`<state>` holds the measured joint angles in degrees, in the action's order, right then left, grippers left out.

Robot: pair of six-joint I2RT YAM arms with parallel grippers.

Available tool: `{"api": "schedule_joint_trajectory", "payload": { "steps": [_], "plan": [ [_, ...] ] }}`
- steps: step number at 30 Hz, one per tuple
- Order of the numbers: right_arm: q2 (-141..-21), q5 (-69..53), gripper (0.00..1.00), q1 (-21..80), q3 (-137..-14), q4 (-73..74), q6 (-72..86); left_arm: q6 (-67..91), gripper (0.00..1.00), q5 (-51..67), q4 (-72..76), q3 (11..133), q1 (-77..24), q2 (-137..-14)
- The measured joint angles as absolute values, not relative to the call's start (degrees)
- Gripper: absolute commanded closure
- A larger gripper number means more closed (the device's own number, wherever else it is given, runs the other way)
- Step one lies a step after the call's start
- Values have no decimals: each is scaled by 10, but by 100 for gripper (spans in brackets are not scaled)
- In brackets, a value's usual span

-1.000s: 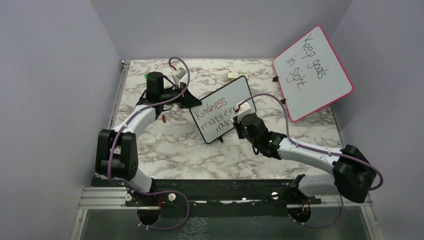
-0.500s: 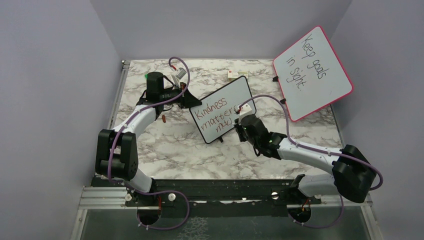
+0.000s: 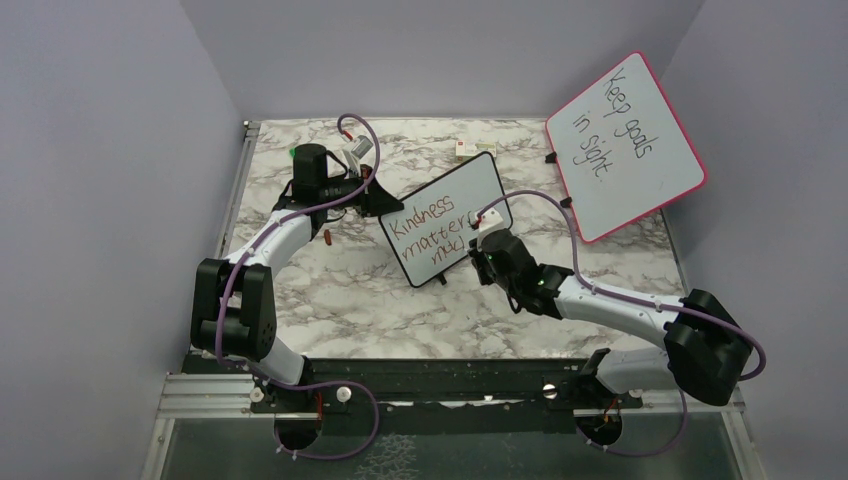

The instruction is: Write a sentence on the whiteboard

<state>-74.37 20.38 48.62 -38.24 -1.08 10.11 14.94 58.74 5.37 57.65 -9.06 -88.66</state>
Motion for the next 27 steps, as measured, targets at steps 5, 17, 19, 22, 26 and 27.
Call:
{"api": "schedule_joint_trajectory", "payload": {
  "steps": [5,17,19,22,26,27],
  "plan": [
    [-744,203,99,486,-382,-12,100,149,100,587,54,576,-91,-887],
    [-743,206,99,486,-382,-21,82,149,100,587,54,576,-91,-887],
    [-743,206,99,486,-382,-23,79,149,100,587,54,576,-91,-887],
    [-743,209,99,486,-382,-28,78,149,100,587,54,576,-91,-887],
    [-741,213,99,486,-383,-39,75,149,100,587,54,576,-91,-887],
    [-741,213,99,486,-383,-42,75,149,100,587,54,577,-91,-887]
  ]
}}
